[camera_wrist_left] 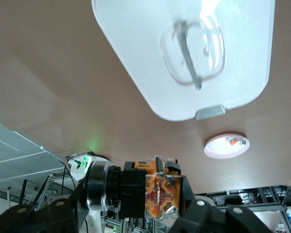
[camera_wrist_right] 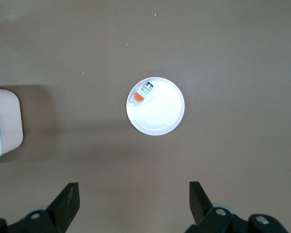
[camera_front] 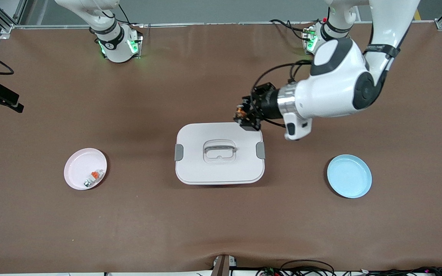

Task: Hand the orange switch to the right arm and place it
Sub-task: 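Lift the switch with the left gripper and carry it above the box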

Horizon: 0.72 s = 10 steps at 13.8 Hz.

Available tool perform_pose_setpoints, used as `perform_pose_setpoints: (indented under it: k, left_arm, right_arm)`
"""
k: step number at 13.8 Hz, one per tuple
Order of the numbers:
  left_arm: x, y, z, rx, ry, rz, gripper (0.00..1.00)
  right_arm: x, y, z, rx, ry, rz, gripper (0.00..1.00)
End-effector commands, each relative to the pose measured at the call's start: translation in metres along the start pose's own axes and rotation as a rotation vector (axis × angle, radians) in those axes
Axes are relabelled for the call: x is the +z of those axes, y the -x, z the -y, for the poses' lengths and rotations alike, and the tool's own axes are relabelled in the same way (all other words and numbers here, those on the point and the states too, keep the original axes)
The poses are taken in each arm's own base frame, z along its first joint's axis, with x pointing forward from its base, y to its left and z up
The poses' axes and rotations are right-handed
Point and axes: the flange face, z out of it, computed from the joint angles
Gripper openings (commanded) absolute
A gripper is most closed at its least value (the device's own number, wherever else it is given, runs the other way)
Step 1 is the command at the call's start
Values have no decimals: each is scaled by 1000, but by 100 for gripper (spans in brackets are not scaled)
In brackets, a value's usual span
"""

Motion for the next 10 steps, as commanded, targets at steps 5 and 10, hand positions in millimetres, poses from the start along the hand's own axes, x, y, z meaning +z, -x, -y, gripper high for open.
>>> perform_pose_setpoints:
  k: [5,10]
  left_arm:
    - [-6,37,-25,-58,134,140,0]
    - [17,24,-29,-149,95,140,0]
  right_arm:
    - [3,-1,12,-23,-47,10,100]
    - [5,-1,19,-37,-59,21,100]
